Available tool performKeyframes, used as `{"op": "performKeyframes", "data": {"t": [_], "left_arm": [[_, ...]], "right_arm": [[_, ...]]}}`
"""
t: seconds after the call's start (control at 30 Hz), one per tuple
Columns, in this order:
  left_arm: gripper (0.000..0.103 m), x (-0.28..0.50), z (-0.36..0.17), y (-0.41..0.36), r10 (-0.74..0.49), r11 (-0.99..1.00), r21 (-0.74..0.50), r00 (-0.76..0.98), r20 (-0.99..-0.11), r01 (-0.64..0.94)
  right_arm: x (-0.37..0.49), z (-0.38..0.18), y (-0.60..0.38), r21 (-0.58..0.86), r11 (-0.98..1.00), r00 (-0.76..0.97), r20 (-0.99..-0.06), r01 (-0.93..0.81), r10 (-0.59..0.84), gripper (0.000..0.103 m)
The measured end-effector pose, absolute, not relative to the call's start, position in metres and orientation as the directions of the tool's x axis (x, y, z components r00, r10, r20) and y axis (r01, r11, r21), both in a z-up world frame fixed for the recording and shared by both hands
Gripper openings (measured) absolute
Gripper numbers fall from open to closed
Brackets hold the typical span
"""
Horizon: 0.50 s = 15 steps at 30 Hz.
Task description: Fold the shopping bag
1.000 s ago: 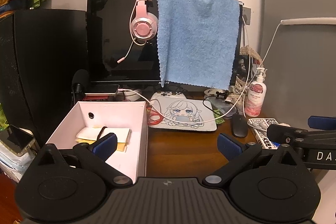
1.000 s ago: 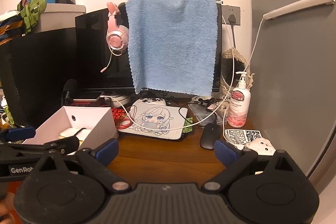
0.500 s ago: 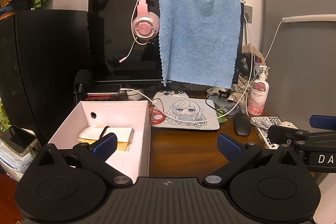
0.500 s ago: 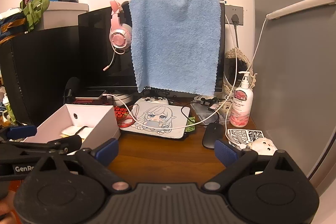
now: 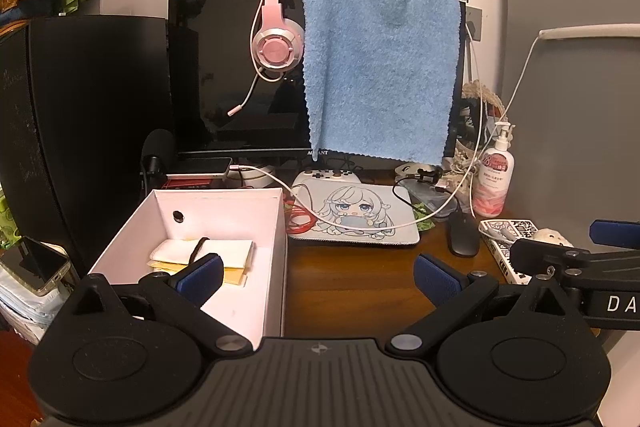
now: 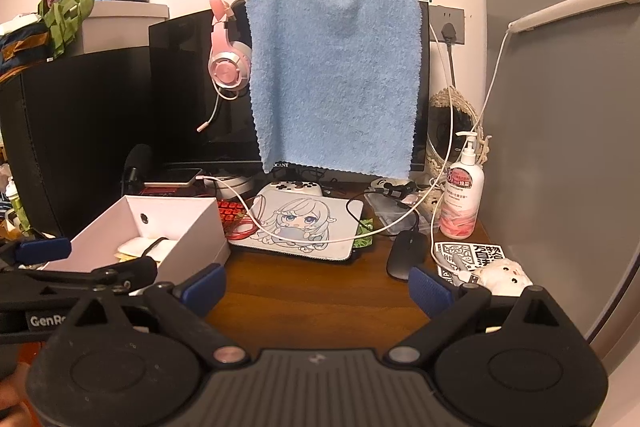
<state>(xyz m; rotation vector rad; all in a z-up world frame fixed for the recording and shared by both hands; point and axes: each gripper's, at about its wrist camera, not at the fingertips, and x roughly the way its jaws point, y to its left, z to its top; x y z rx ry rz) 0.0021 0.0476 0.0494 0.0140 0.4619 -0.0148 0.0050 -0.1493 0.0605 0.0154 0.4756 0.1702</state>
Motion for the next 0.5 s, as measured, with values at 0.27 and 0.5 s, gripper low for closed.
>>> {"op": "performKeyframes", "data": {"t": [0.27,0.5], "left_arm": [[0.102,0.0030,0.0486,0.0483,-0.011,1.000,0.008,0.894,-0.449,0.017],[0.102,0.0043,0.0468,0.0469,-0.008,1.000,0.016,0.893,-0.450,0.016]], "right_arm": [[0.0070,0.0593,-0.1491,0.054,0.986,0.874,-0.458,-0.159,0.166,0.098],[0.0095,0.0579,-0.1495,0.054,0.986,0.871,-0.462,-0.158,0.165,0.098]]}}
